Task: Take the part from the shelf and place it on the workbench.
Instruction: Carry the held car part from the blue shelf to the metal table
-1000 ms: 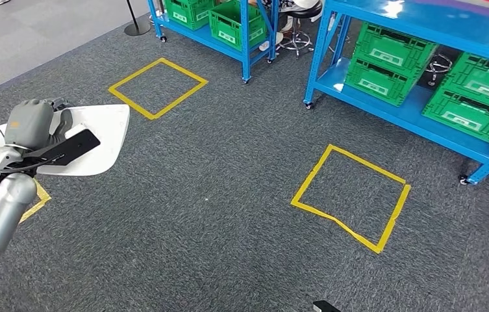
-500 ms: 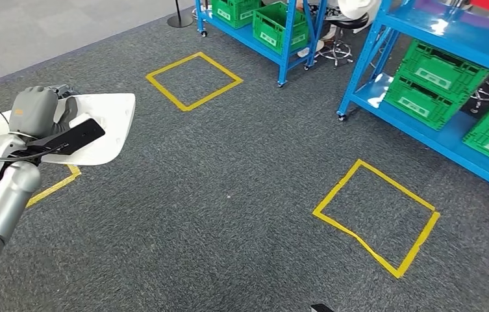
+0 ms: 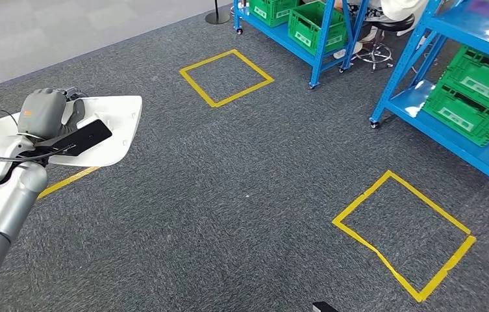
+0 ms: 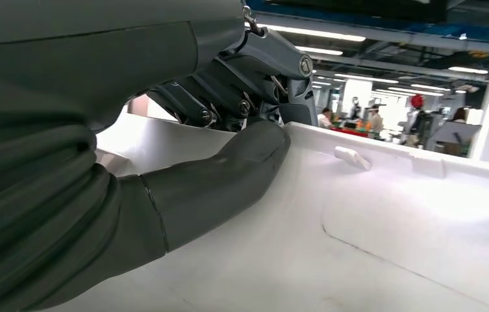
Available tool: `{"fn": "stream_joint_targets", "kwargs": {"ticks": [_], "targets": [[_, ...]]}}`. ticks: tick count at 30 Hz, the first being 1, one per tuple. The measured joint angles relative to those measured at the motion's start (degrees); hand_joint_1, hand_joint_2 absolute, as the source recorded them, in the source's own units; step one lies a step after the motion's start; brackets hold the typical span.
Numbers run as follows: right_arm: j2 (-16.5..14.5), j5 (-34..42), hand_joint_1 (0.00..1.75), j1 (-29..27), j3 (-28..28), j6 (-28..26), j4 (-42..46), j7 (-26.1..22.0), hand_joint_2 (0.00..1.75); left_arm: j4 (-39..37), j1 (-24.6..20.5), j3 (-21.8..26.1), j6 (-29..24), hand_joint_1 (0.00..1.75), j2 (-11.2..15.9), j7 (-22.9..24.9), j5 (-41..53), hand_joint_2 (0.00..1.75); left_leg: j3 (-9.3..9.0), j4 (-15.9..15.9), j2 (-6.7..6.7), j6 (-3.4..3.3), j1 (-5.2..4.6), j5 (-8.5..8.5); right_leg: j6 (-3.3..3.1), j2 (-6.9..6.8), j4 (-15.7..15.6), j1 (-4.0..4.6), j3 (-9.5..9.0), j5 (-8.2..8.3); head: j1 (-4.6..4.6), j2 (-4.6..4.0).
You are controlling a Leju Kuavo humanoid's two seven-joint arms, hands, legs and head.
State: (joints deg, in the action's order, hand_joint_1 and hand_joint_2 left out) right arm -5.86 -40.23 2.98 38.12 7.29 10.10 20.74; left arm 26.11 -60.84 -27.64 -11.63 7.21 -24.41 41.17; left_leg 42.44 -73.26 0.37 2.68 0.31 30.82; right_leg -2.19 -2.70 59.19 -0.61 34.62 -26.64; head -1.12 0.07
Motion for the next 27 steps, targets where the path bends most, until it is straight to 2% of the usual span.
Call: {"fn": "stream_joint_targets", "kwargs": {"ticks": [1,2,4,5,7,8,10,11,12,13,14,15,16,17,19,20,21,23,25,27], "targets": [[0.0,0.0,0.0,0.0,0.0,0.0,0.0,0.0,0.0,-0.1,-0.1,0.0,0.0,1.75,-0.1,-0.1,0.0,1.75,-1.72,3.2,-0.46,-0.11,-0.01,-1.78,0.09,-0.57,0.1,0.01,-0.05,-0.08,0.0,0.0],[0.0,0.0,0.0,0.0,0.0,0.0,0.0,0.0,0.0,-0.2,-0.3,0.0,0.0,1.75,-0.2,-0.1,0.0,1.75,-3.89,7.4,-1.69,-0.3,-0.13,-3.38,0.24,-1.16,0.1,0.07,-0.13,-0.19,0.01,0.0],[0.0,-0.1,0.0,0.0,0.0,0.0,0.0,0.0,0.0,-0.3,-0.7,0.0,0.1,1.75,-0.7,-0.2,0.1,1.75,-6.98,13.5,-3.43,-1.01,-0.55,-5.22,0.73,-2.33,0.3,0.36,-0.23,-0.46,-0.06,0.0],[0.0,-0.1,0.0,0.1,0.0,0.0,0.0,0.0,0.0,-0.3,-0.9,0.0,0.1,1.75,-0.9,-0.2,0.1,1.75,-7.45,14.5,-3.71,-1.37,-0.75,-5.31,1.01,-2.89,0.3,0.5,-0.3,-0.56,-0.12,0.0],[0.0,-0.1,0.0,0.1,0.0,0.0,0.0,0.0,0.0,-0.5,-1.1,-0.1,0.1,1.75,-1.0,-0.2,0.1,1.75,-7.44,14.7,-2.36,-2.04,-0.84,-5.55,1.63,-3.85,0.3,0.52,-0.48,-0.74,-0.2,0.0],[0.0,-0.1,0.0,0.2,0.0,0.0,0.0,0.0,0.0,-0.5,-1.1,-0.1,0.2,1.75,-1.1,-0.2,0.2,1.75,-7.5,14.9,-1.75,-2.33,-0.73,-5.71,2.01,-3.3,0.6,0.38,-0.52,-1.02,-0.22,0.0],[-0.1,-0.1,0.0,0.2,0.0,0.0,0.0,-0.1,0.0,-0.6,-1.3,-0.1,0.2,1.75,-1.4,-0.1,0.2,1.75,-7.66,15.2,-0.66,-2.93,-0.37,-6.02,2.7,-0.5,3.7,0.11,0.7,-3.04,-0.39,0.0],[-0.1,-0.1,0.0,0.1,0.0,-0.1,0.0,-0.2,0.0,-0.6,-1.4,-0.1,0.2,1.75,-1.7,-0.1,0.2,1.75,-7.62,15.2,-0.1,-3.12,-0.26,-6.06,2.94,1.1,7.0,-0.01,2.2,-4.74,-0.49,0.0],[-0.1,-0.1,0.0,0.0,0.0,-0.2,0.0,-0.3,0.0,-0.7,-1.4,-0.1,0.2,1.75,-2.0,0.0,0.2,1.75,-7.56,15.2,0.54,-3.26,-0.22,-6.08,3.1,1.94,10.9,-0.02,4.13,-6.49,-0.57,0.0],[-0.2,-0.1,0.0,-0.1,0.0,-0.2,0.0,-0.3,0.0,-0.8,-1.4,-0.1,0.3,1.75,-2.3,0.0,0.2,1.75,-7.49,15.1,1.25,-3.34,-0.21,-6.08,3.21,2.26,14.3,-0.04,5.93,-7.68,-0.62,0.0],[-0.2,-0.1,0.0,-0.1,0.0,-0.3,0.0,-0.3,0.0,-1.0,-1.3,-0.1,0.3,1.75,-2.6,0.0,0.2,1.75,-7.44,15.0,1.98,-3.35,-0.2,-6.06,3.25,2.34,16.2,-0.05,7.05,-7.88,-0.62,0.0],[-0.1,-0.1,0.0,-0.1,0.0,-0.3,0.0,-0.2,0.0,-1.1,-1.2,-0.1,0.3,1.75,-2.7,0.1,0.3,1.75,-7.41,14.9,2.69,-3.31,-0.17,-6.05,3.24,2.41,16.0,-0.1,7.14,-6.99,-0.63,0.0],[-0.1,-0.2,0.0,-0.1,0.0,-0.3,0.0,-0.2,0.0,-1.2,-1.2,-0.1,0.3,1.75,-2.7,0.2,0.3,1.75,-7.41,14.7,3.37,-3.2,-0.11,-6.01,3.21,2.62,13.4,-0.19,6.08,-5.18,-0.62,0.0],[-0.1,-0.3,0.0,0.0,0.0,-0.3,0.0,-0.2,0.0,-1.2,-1.2,-0.1,0.3,1.75,-2.6,0.2,0.3,1.75,-7.39,14.5,4.02,-3.01,-0.03,-5.93,3.21,3.35,9.4,-0.38,4.21,-3.07,-0.62,0.0],[-0.3,-1.0,0.0,0.0,0.0,-0.2,0.0,-0.3,0.0,-1.2,-1.2,-0.1,0.3,1.75,-2.0,0.0,0.3,1.75,-7.12,14.2,5.18,-2.31,-0.05,-5.78,3.12,5.23,2.8,-0.57,1.08,-0.65,-0.67,0.0],[-0.3,-1.4,0.0,0.0,0.0,-0.2,0.0,-0.4,0.0,-1.2,-1.2,-0.1,0.3,1.75,-1.4,-0.2,0.2,1.75,-6.95,14.1,5.63,-1.91,-0.07,-5.78,2.94,5.78,1.4,-0.54,0.43,-0.38,-0.69,0.0],[-0.4,-1.8,0.0,0.1,0.0,-0.2,0.0,-0.4,0.0,-1.2,-1.2,-0.1,0.3,1.75,-0.6,-0.6,0.0,1.75,-6.81,14.2,6.03,-1.46,-0.04,-5.87,2.6,5.7,1.2,-0.36,0.4,-0.52,-0.72,0.0],[-0.6,-2.4,0.0,0.2,0.0,-0.1,0.0,-0.4,0.0,-1.2,-1.2,-0.1,0.4,1.75,1.3,-1.5,-0.5,1.75,-6.62,14.5,6.39,-0.67,0.12,-6.03,1.63,4.66,0.8,-0.32,0.36,-0.18,-0.74,0.0],[-0.8,-3.2,0.0,0.2,-0.1,-0.1,0.0,-0.4,0.0,-1.3,-1.3,-0.1,0.7,1.75,3.4,-2.3,-1.2,1.75,-5.46,12.3,4.25,-0.12,0.1,-4.54,0.71,3.72,0.3,-0.42,0.22,0.16,-0.41,0.0],[-0.8,-3.9,0.0,0.0,-0.3,-0.1,0.0,-0.4,0.0,-1.5,-1.3,-0.1,0.8,1.75,5.3,-2.9,-1.9,1.75,-2.27,5.6,1.29,0.27,0.06,-0.99,0.17,2.69,0.1,-0.29,0.18,0.17,-0.03,0.0]]}}
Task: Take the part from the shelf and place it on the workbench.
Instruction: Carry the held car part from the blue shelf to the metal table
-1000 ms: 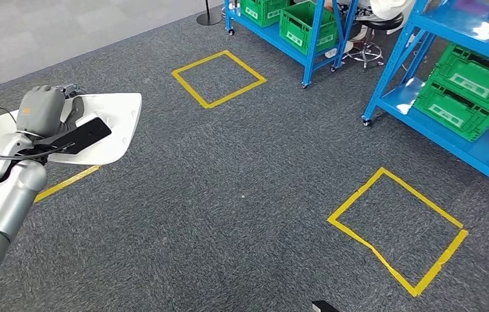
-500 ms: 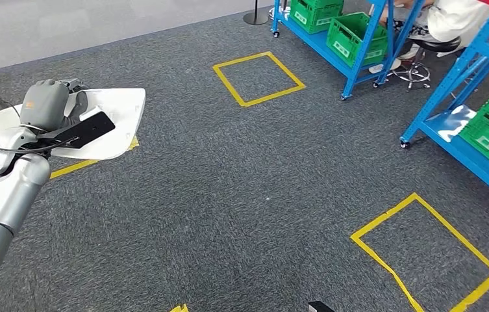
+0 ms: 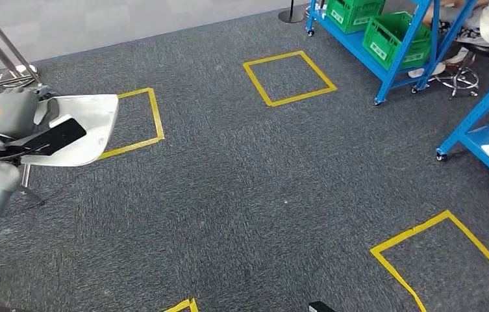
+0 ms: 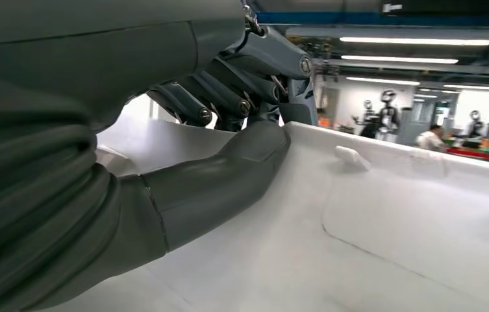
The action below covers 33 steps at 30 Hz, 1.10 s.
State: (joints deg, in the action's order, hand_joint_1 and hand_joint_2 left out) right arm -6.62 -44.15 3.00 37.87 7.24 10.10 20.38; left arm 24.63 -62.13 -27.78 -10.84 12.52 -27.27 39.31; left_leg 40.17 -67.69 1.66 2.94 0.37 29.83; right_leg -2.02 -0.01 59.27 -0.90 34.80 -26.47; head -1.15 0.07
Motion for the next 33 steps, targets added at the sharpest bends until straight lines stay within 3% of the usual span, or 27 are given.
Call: {"fn": "stream_joint_targets", "kwargs": {"ticks": [2,3,4,6,8,9,11,13,15,17,18,19,20,22,24,26,27,29,31,33], "targets": [[0.0,-0.3,0.0,-0.2,0.0,0.0,0.0,0.0,0.0,-0.2,0.3,0.0,-0.1,1.75,1.2,-0.3,-0.4,1.75,3.06,-6.3,-0.95,0.27,0.03,2.22,-0.22,-1.37,0.0,0.18,-0.03,-0.15,0.05,0.0],[0.0,-0.4,0.0,-0.2,0.0,0.0,0.0,0.0,0.0,-0.4,0.5,0.0,-0.3,1.75,1.5,-0.4,-0.6,1.75,3.26,-6.7,-1.12,0.28,0.03,1.79,-0.26,-2.1,0.0,0.25,-0.08,-0.24,0.05,0.0],[0.0,-0.3,0.0,-0.1,0.0,0.0,0.0,0.0,0.0,-0.4,0.7,0.0,-0.5,1.75,1.8,-0.4,-0.7,1.75,2.28,-4.8,-1.38,0.2,0.02,0.37,-0.25,-2.82,0.0,0.31,-0.17,-0.36,0.05,0.0],[0.0,-0.1,0.0,0.0,-0.1,0.0,0.0,0.0,0.0,-0.5,0.8,0.0,-0.9,1.75,2.0,-0.3,-0.8,1.75,-1.95,3.2,-3.35,-0.33,-0.27,-3.2,-0.03,-4.22,0.1,0.53,-0.54,-0.7,0.05,0.0],[-0.1,0.1,0.0,0.1,-0.1,0.0,0.0,0.0,0.0,-0.5,0.7,0.0,-1.1,1.75,2.0,0.0,-0.8,1.75,-4.88,8.7,-4.92,-1.25,-0.76,-4.85,0.4,-5.45,0.1,0.84,-0.86,-1.03,-0.01,0.0],[-0.1,0.2,0.0,0.2,0.0,0.0,0.0,0.0,0.0,-0.5,0.7,0.0,-1.1,1.75,1.9,0.2,-0.8,1.75,-5.19,9.4,-4.92,-1.65,-0.98,-4.82,0.66,-6.03,0.1,0.93,-0.99,-1.14,-0.06,0.0],[-0.1,0.4,0.0,0.3,0.0,0.0,0.0,0.0,0.0,-0.5,0.8,0.0,-1.1,1.75,1.9,0.4,-0.8,1.75,-5.24,9.6,-3.43,-2.3,-0.84,-5.09,1.25,-6.93,0.0,0.96,-1.3,-1.41,-0.1,0.0],[-0.1,0.4,0.0,0.4,0.0,0.0,0.0,-0.1,0.0,-0.5,0.8,0.0,-1.3,1.75,1.8,0.6,-0.7,1.75,-5.52,9.9,-2.3,-2.89,-0.41,-5.34,1.97,-5.05,1.9,0.77,-0.75,-2.79,-0.18,0.0],[-0.1,0.4,0.0,0.3,0.0,0.0,0.0,-0.4,0.0,-0.5,0.7,-0.1,-1.7,1.75,1.6,0.9,-0.5,1.75,-5.56,10.0,-1.31,-3.3,-0.15,-5.44,2.55,-1.73,8.1,0.42,2.17,-5.9,-0.33,0.0],[-0.1,0.3,0.0,0.1,0.0,0.0,0.0,-0.5,0.0,-0.5,1.0,-0.3,-1.8,1.75,1.3,1.1,-0.2,1.75,-5.35,9.9,0.01,-3.48,-0.1,-5.44,2.86,-0.52,15.2,0.27,5.96,-8.27,-0.41,0.0],[-0.1,0.3,0.0,0.0,0.0,0.0,0.0,-0.4,0.0,-0.6,1.2,-0.4,-1.9,1.75,1.3,1.1,-0.2,1.75,-5.27,9.8,0.78,-3.48,-0.07,-5.42,2.93,-0.38,16.3,0.24,6.8,-7.99,-0.42,0.0],[-0.1,0.2,0.0,0.0,0.0,0.0,0.0,-0.4,0.0,-0.6,1.3,-0.4,-1.9,1.75,1.2,1.0,-0.2,1.75,-5.23,9.6,1.53,-3.41,-0.02,-5.39,2.93,-0.28,15.2,0.2,6.49,-6.62,-0.42,0.0],[-0.1,0.2,0.0,0.0,0.0,0.0,0.0,-0.4,0.0,-0.7,1.4,-0.5,-2.0,1.75,1.2,1.0,-0.2,1.75,-5.22,9.5,2.22,-3.29,0.06,-5.32,2.9,0.07,11.8,0.11,5.07,-4.46,-0.42,0.0],[-0.1,0.3,0.0,0.1,0.0,0.0,0.0,-0.5,0.0,-0.7,1.5,-0.5,-2.3,1.75,1.1,1.0,-0.2,1.75,-5.0,9.0,3.48,-2.73,0.16,-5.12,2.75,2.14,4.1,-0.15,1.48,-1.29,-0.4,0.0],[-0.1,0.3,0.0,0.0,0.0,0.0,0.0,-0.9,0.0,-0.7,1.5,-0.5,-2.5,1.75,1.1,1.0,-0.2,1.75,-4.63,8.9,4.56,-1.92,0.2,-5.16,2.39,3.26,0.9,-0.16,-0.13,-0.74,-0.37,0.0],[-0.2,0.3,0.0,0.1,0.0,0.0,0.0,-1.0,0.0,-0.7,1.6,-0.5,-2.6,1.75,1.2,1.2,-0.2,1.75,-4.37,9.2,5.43,-1.14,0.33,-5.45,1.66,2.12,0.6,0.01,-0.29,-0.61,-0.38,0.0],[-0.2,0.3,0.0,0.1,0.0,0.0,0.0,-0.9,0.0,-0.7,1.6,-0.5,-2.6,1.75,1.2,1.3,-0.2,1.75,-4.17,9.1,4.92,-0.86,0.36,-5.33,1.2,1.53,0.3,0.01,-0.41,-0.45,-0.37,0.0],[-0.2,0.4,0.0,0.3,0.0,0.0,0.0,-1.0,0.0,-0.7,1.6,-0.6,-2.6,1.75,1.3,1.4,-0.2,1.75,-2.54,5.9,1.97,-0.48,0.26,-3.31,0.42,0.4,-0.2,-0.13,-0.61,-0.14,-0.03,0.0],[-0.2,0.4,0.0,0.2,0.0,0.0,0.0,-1.2,0.0,-0.7,1.6,-0.8,-2.6,1.75,1.1,1.5,-0.2,1.75,0.84,-1.5,-0.72,-0.17,0.23,0.29,0.08,-0.68,-0.3,-0.03,-0.65,-0.17,0.28,0.0],[-0.2,0.4,0.0,0.0,0.0,0.0,0.0,-1.2,0.0,-0.7,1.9,-0.9,-2.6,1.75,0.9,1.5,-0.2,1.75,3.21,-6.5,-1.24,0.0,0.25,1.71,0.02,-1.88,-0.2,0.03,-0.66,-0.32,0.3,0.0]]}}
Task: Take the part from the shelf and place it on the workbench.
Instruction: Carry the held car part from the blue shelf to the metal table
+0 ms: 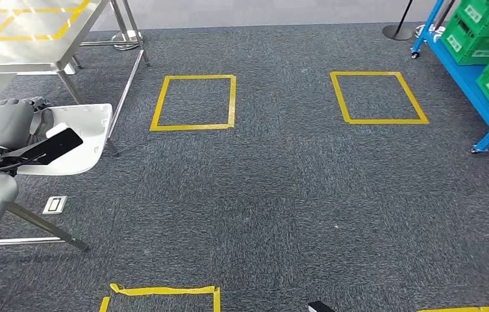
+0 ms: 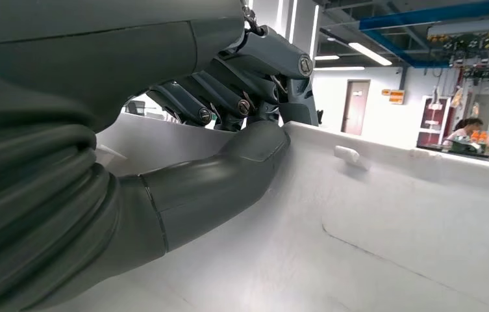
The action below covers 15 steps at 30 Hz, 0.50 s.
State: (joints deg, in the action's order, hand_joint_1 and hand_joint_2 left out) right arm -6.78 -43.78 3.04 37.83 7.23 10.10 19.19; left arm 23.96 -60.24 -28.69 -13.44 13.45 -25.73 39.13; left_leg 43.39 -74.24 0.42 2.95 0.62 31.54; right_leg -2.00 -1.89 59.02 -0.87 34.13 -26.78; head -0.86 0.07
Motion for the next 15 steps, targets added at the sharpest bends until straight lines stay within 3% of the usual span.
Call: {"fn": "stream_joint_targets", "kwargs": {"ticks": [1,2,4,6,9,11,13,15], "targets": [[0.0,0.0,0.0,0.0,0.0,0.0,0.0,0.0,0.0,0.0,0.1,0.0,0.0,1.75,0.0,0.0,0.0,1.75,-0.28,0.5,-0.13,-0.02,0.0,-0.85,0.05,-0.58,0.1,0.01,-0.02,-0.1,-0.01,0.0],[0.0,0.0,0.0,0.0,0.0,0.0,0.0,0.0,0.0,0.0,0.2,0.0,0.0,1.75,-0.1,0.1,0.0,1.75,-1.68,3.1,-0.47,-0.11,-0.01,-2.57,0.15,-1.15,0.2,0.01,-0.1,-0.26,0.0,0.0],[0.0,0.0,0.0,0.0,0.0,0.0,0.0,0.0,0.0,0.0,0.1,-0.1,-0.1,1.75,-0.3,0.3,0.1,1.75,-5.82,11.0,-2.69,-0.55,-0.37,-5.74,0.58,-2.25,0.4,0.22,-0.37,-0.67,0.04,0.0],[0.0,0.0,0.0,0.0,0.0,0.0,0.0,0.0,0.0,0.0,-0.1,-0.1,-0.3,1.75,-0.6,0.4,0.1,1.75,-7.9,15.1,-4.1,-1.41,-0.8,-6.62,1.17,-3.35,0.4,0.53,-0.64,-0.97,0.0,0.0],[0.0,0.2,0.0,0.1,0.0,0.0,0.0,0.0,0.0,-0.1,-0.1,-0.3,-0.3,1.75,-1.1,0.5,0.4,1.75,-7.81,15.4,-2.34,-2.59,-0.84,-6.7,2.13,-4.59,0.4,0.61,-0.96,-1.33,-0.11,0.0],[0.1,0.3,0.0,0.2,0.0,0.0,0.0,0.0,0.0,-0.3,-0.3,-0.5,-0.4,1.75,-1.7,1.0,0.6,1.75,-7.92,15.6,-1.17,-3.18,-0.56,-6.91,2.8,-2.24,2.8,0.38,0.02,-2.98,-0.27,0.0],[0.1,0.5,0.0,0.1,0.1,0.0,0.0,0.0,0.0,-0.5,-0.5,-0.8,-0.7,1.75,-2.9,1.6,1.0,1.75,-7.89,15.7,0.16,-3.66,-0.46,-6.99,3.18,0.75,9.4,0.22,3.28,-6.07,-0.45,0.0],[0.1,0.6,0.0,-0.1,0.2,0.0,0.0,0.0,0.0,-0.8,-0.2,-1.0,-0.9,1.75,-4.1,1.9,1.4,1.75,-7.8,15.5,1.75,-3.9,-0.54,-6.99,3.17,1.44,15.5,0.28,6.7,-7.67,-0.55,0.0]]}}
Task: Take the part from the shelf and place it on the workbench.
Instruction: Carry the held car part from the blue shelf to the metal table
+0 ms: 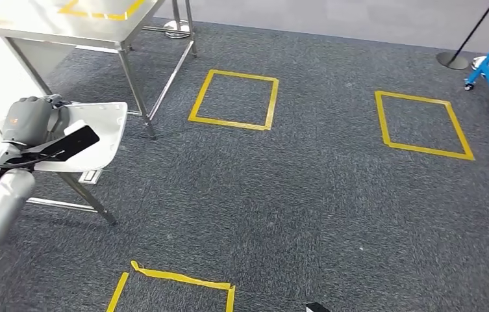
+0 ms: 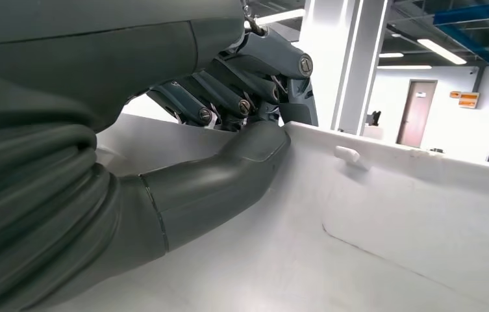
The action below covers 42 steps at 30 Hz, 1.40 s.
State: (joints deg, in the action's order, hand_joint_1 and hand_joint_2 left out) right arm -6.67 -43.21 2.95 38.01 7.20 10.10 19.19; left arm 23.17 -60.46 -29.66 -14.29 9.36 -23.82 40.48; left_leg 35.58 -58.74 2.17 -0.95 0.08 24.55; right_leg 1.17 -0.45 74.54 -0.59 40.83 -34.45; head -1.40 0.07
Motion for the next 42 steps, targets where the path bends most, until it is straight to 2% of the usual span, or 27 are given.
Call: {"fn": "stream_joint_targets", "kwargs": {"ticks": [1,2,4,5,7,8,9,11,13,15,16,17,19,21,22,24,26,28,30,31,32,33,35,37,39,40,42], "targets": [[0.0,0.0,0.0,0.0,0.0,0.0,0.0,0.0,0.0,-0.1,0.2,-0.1,0.0,1.75,-0.3,0.1,0.1,1.75,0.02,-0.1,0.79,-0.01,-0.04,0.01,-0.14,0.11,0.5,0.04,0.62,0.65,-0.03,0.0],[0.0,0.0,0.0,0.0,0.0,0.0,0.0,0.0,0.0,-0.2,0.3,-0.1,-0.1,1.75,-0.6,0.1,0.1,1.75,0.02,-0.2,1.49,0.0,-0.06,0.03,-0.38,0.31,-1.2,0.07,0.19,2.29,-0.06,0.0],[0.0,0.0,0.0,0.1,0.0,0.0,0.0,0.0,0.0,-0.3,0.3,-0.1,-0.1,1.75,-0.9,0.2,0.1,1.75,0.06,-0.4,2.69,0.14,-0.12,0.07,-1.03,2.01,-8.6,0.1,-2.84,6.33,-0.06,0.0],[0.1,0.0,0.0,0.1,0.0,0.0,0.0,0.0,0.0,-0.4,0.2,-0.1,-0.1,1.75,-1.0,0.3,0.2,1.75,0.17,-0.4,3.25,0.35,-0.15,0.06,-1.21,2.9,-11.9,0.09,-4.29,7.59,-0.03,0.0],[0.1,-0.1,0.0,0.1,0.0,0.1,0.0,0.0,0.0,-0.5,-0.1,-0.2,-0.1,1.75,-1.2,0.4,0.3,1.75,0.49,-0.4,4.27,1.01,-0.08,-0.12,-1.38,3.62,-14.7,0.22,-5.56,8.04,-0.01,0.0],[0.1,-0.2,0.0,0.1,0.0,0.1,0.0,0.0,0.0,-0.6,-0.2,-0.3,-0.1,1.75,-1.2,0.5,0.4,1.75,0.64,-0.3,4.83,1.42,-0.04,-0.28,-1.5,3.01,-14.9,0.2,-5.65,8.15,-0.02,0.0],[0.1,-0.3,0.0,0.1,0.0,0.1,0.0,0.0,0.0,-0.7,-0.2,-0.3,-0.1,1.75,-1.2,0.5,0.5,1.75,0.81,-0.3,4.68,1.73,0.0,-0.3,-1.79,2.34,-15.1,0.13,-5.77,8.3,-0.06,0.0],[0.1,-0.3,0.0,0.2,0.0,0.2,0.0,0.0,0.0,-0.8,-0.3,-0.5,0.0,1.75,-1.3,0.4,0.6,1.75,1.82,-2.2,2.28,2.31,-0.09,1.1,-2.54,1.15,-15.7,-0.12,-6.06,8.61,0.22,0.0],[0.1,-0.1,0.0,0.1,0.1,0.3,0.0,0.0,0.0,-0.9,-0.5,-0.6,0.4,1.75,-1.5,0.3,0.6,1.75,4.52,-8.2,-0.73,2.78,0.03,4.45,-2.98,0.08,-15.9,-0.12,-6.16,8.65,0.56,0.0],[0.1,0.1,0.0,0.0,0.1,0.3,0.0,0.0,0.0,-1.1,-0.4,-0.7,0.8,1.75,-1.8,0.3,0.7,1.75,7.29,-14.4,-1.56,3.2,0.37,6.71,-3.05,-1.08,-15.8,-0.13,-6.15,8.59,0.6,0.0],[0.1,0.1,0.0,0.0,0.1,0.4,0.0,0.0,0.0,-1.2,-0.4,-0.8,1.0,1.75,-1.9,0.4,0.7,1.75,7.55,-15.1,-1.74,3.37,0.52,6.46,-2.99,-1.67,-15.8,-0.15,-6.14,8.53,0.6,0.0],[0.1,0.1,0.0,0.0,0.1,0.5,0.0,0.0,0.0,-1.3,-0.4,-0.9,1.1,1.75,-1.9,0.5,0.7,1.75,6.69,-13.6,-2.01,3.5,0.65,5.23,-2.85,-2.26,-15.6,-0.21,-6.14,8.43,0.61,0.0],[0.1,0.0,0.0,0.0,0.1,0.7,0.0,0.0,0.0,-1.3,-0.6,-0.9,1.2,1.75,-2.0,0.5,0.7,1.75,2.9,-6.5,-3.9,3.58,0.61,2.18,-2.36,-3.38,-15.3,-0.21,-6.17,8.07,0.62,0.0],[0.2,0.0,0.0,0.0,0.1,0.9,0.0,0.0,0.0,-1.3,-0.8,-0.9,1.4,1.75,-2.0,0.5,0.7,1.75,0.33,-1.6,-5.38,2.86,0.37,0.9,-1.7,-4.33,-14.8,0.03,-6.21,7.68,0.55,0.0],[0.2,0.0,0.0,0.0,0.1,0.9,0.0,0.0,0.0,-1.3,-0.8,-0.9,1.5,1.75,-2.0,0.5,0.6,1.75,0.1,-1.0,-5.45,2.36,0.2,1.04,-1.37,-4.8,-14.8,0.19,-6.28,7.59,0.49,0.0],[0.2,-0.2,0.0,0.0,0.1,0.9,0.0,0.0,0.0,-1.4,-0.8,-0.9,1.6,1.75,-1.8,0.5,0.5,1.75,0.22,-0.9,-4.1,1.43,0.17,0.77,-0.73,-5.57,-14.8,0.15,-6.46,7.44,0.37,0.0],[0.3,-0.4,0.0,0.0,0.1,0.8,0.0,0.0,0.0,-1.5,-0.9,-0.9,1.6,1.75,-1.6,0.4,0.2,1.75,0.26,-0.7,-2.95,0.74,0.37,0.5,-0.05,-3.85,-13.2,-0.15,-5.88,6.08,0.29,0.0],[0.3,-0.6,0.0,-0.1,0.1,0.8,0.0,0.0,0.0,-1.4,-0.8,-0.9,1.6,1.75,-1.6,0.3,-0.1,1.75,0.35,-0.7,-1.8,0.27,0.5,0.31,0.37,-1.0,-7.5,-0.35,-3.33,2.89,0.13,0.0],[0.3,-0.8,0.0,-0.3,0.1,0.8,0.0,0.0,0.0,-1.5,-0.4,-0.9,1.6,1.75,-1.6,0.3,-0.2,1.75,0.48,-0.7,-0.43,0.07,0.43,0.23,0.41,-0.07,-0.7,-0.3,0.0,0.39,0.05,0.0],[0.3,-0.9,0.0,-0.3,0.1,0.8,0.0,0.0,0.0,-1.5,-0.2,-0.9,1.5,1.75,-1.5,0.4,-0.3,1.75,0.51,-0.7,0.31,0.06,0.38,0.2,0.31,0.04,0.6,-0.25,0.77,0.5,0.04,0.0],[0.3,-1.0,0.0,-0.3,0.1,0.9,0.0,0.0,0.0,-1.5,0.0,-0.9,1.5,1.75,-1.5,0.4,-0.3,1.75,0.52,-0.7,1.05,0.09,0.36,0.17,0.12,0.14,-0.3,-0.23,0.5,1.68,0.03,0.0],[0.3,-1.0,0.0,-0.3,0.1,0.9,0.0,0.0,0.0,-1.5,0.1,-0.9,1.4,1.75,-1.4,0.5,-0.3,1.75,0.52,-0.8,1.77,0.15,0.36,0.14,-0.15,0.44,-3.3,-0.21,-0.8,3.62,0.03,0.0],[0.4,-1.0,0.0,-0.3,0.1,1.0,0.0,0.0,0.0,-1.5,0.1,-0.9,1.4,1.75,-1.3,0.5,-0.4,1.75,0.65,-0.9,3.1,0.45,0.35,0.04,-0.75,2.43,-10.8,-0.26,-4.25,6.81,0.06,0.0],[0.5,-1.1,0.0,-0.3,0.1,1.0,0.0,-0.1,0.0,-1.4,0.1,-0.9,1.3,1.75,-1.1,0.6,-0.5,1.75,1.02,-0.8,4.28,1.16,0.5,-0.23,-1.01,3.8,-14.5,-0.2,-5.87,7.52,-0.01,0.0],[0.5,-1.2,0.0,-0.1,0.1,1.0,0.0,-0.2,0.0,-1.4,0.2,-0.9,1.3,1.75,-0.7,0.8,-0.6,1.75,1.29,-0.4,5.4,2.08,0.72,-0.63,-1.3,3.01,-14.9,-0.14,-6.17,7.63,-0.13,0.0],[0.5,-1.2,0.0,-0.1,0.1,1.0,0.0,-0.2,0.0,-1.4,0.3,-0.9,1.3,1.75,-0.4,0.9,-0.7,1.75,1.45,-0.4,5.07,2.41,0.71,-0.62,-1.61,2.45,-15.3,-0.21,-6.38,7.84,-0.13,0.0],[0.5,-1.2,0.0,0.0,0.1,1.0,0.0,-0.3,0.0,-1.4,0.3,-0.9,1.2,1.75,-0.1,1.0,-0.7,1.75,2.73,-2.9,2.12,2.85,0.49,1.03,-2.31,1.28,-16.0,-0.47,-6.77,8.28,0.3,0.0]]}}
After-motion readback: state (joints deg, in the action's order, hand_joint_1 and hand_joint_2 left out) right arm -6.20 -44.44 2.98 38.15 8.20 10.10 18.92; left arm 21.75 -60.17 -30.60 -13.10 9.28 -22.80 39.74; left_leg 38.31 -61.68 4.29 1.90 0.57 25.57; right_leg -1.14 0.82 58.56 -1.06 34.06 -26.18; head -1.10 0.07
